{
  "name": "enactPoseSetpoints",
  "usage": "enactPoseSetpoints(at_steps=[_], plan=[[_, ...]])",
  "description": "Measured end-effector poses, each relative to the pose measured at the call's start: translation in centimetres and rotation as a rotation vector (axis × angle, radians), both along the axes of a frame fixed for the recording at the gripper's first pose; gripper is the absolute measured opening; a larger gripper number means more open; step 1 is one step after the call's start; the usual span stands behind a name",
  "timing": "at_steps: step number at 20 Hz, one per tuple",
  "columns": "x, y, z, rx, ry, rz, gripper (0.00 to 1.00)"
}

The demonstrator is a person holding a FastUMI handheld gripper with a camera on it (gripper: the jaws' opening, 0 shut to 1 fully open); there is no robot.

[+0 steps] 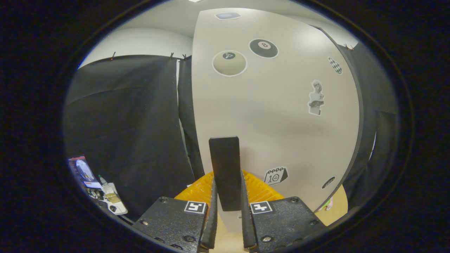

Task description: Open the shoe cabinet door, grab the shoes and put them into the shoe cabinet, then close the shoe cabinet door.

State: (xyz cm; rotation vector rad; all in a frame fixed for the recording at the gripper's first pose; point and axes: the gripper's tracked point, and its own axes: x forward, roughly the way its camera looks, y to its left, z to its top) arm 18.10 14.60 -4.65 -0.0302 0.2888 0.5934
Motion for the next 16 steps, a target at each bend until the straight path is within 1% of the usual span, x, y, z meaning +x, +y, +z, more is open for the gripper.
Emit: enactPoseSetpoints(at_steps=[4, 7, 11, 16], plan=[[-1.3, -1.3, 0.2, 0.026, 0.033, 0.061, 0.33], [-1.9, -2.5, 0.3, 0.033, 0.017, 0.09, 0.33], [-2.7, -4.4, 0.5, 0.03, -0.012, 0.086, 0.33], [-3.9, -7.0, 0.8, 0.004, -0.036, 0.045, 0.32]])
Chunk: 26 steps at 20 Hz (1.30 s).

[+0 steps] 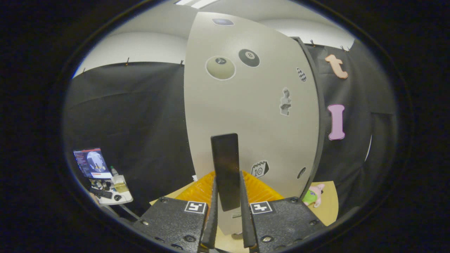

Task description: Open the shoe cabinet door, grab the shoes and put them into the shoe cabinet, then close the shoe cabinet door.

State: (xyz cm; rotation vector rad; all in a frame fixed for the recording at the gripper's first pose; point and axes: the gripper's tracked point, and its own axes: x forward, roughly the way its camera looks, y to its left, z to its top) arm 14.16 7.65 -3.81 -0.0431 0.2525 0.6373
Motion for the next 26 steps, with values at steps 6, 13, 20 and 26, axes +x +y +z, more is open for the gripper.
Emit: enactPoseSetpoints(at_steps=[6, 13, 20, 26], plan=[[-1.5, -3.2, 0.1, -0.036, -0.041, -0.065, 0.31], [-0.8, -9.1, 0.5, -0.035, -0.075, -0.207, 0.23], [0.7, -18.0, 1.7, -0.088, -0.189, -0.479, 0.05], [-0.5, -18.4, 1.1, -0.022, -0.172, -0.41, 0.05]])
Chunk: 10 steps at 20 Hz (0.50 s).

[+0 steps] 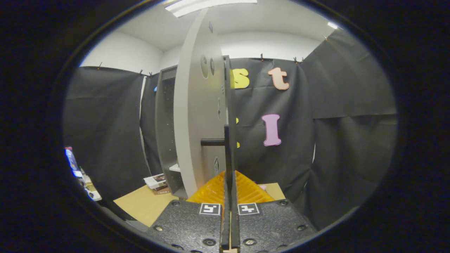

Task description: Open the shoe cabinet door, grab the shoes and put them into the shoe cabinet, then close the shoe cabinet door.

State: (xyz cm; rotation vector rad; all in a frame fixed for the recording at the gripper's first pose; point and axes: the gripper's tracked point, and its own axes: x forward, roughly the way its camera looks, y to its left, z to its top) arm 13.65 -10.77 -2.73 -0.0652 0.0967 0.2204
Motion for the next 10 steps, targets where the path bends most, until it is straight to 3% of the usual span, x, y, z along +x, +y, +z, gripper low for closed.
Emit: enactPoseSetpoints(at_steps=[3, 5, 7, 8, 10], plan=[[-3.2, -0.1, 0.1, -0.065, -0.106, -0.099, 0.05], [-5.9, 2.1, 0.0, -0.077, -0.188, -0.081, 0.06], [-8.0, 3.8, -2.0, -0.061, -0.215, -0.098, 0.3], [-8.5, 4.5, -2.6, -0.03, -0.217, -0.13, 0.51], [-8.9, 6.6, -4.2, 0.002, -0.206, -0.138, 0.83]])
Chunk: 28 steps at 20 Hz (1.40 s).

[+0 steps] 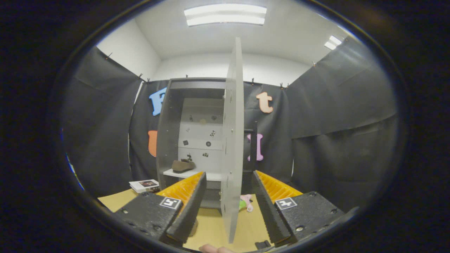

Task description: Open the shoe cabinet door, grab the shoes and put them into the shoe cabinet, then close the shoe cabinet door.

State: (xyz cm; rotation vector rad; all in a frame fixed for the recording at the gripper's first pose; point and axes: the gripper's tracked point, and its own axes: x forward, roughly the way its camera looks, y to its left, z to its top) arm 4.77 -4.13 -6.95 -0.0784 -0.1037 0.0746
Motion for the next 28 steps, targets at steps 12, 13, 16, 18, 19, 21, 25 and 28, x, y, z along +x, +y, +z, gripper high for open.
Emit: enactPoseSetpoints(at_steps=[12, 13, 16, 18, 19, 21, 25, 28], plan=[[4.7, 8.2, -9.2, 0.125, -0.003, 0.011, 1.0], [5.4, 8.2, -10.2, 0.144, 0.004, 0.002, 1.0], [8.0, 8.4, -13.5, 0.168, 0.049, -0.025, 1.0], [9.4, 9.1, -16.0, 0.166, 0.085, -0.024, 1.0], [10.1, 9.7, -17.3, 0.16, 0.101, -0.018, 1.0], [11.5, 11.2, -20.4, 0.112, 0.132, -0.008, 1.0], [14.4, 14.1, -27.0, -0.057, 0.194, 0.007, 1.0], [15.9, 16.2, -31.9, -0.08, 0.271, 0.049, 1.0]])
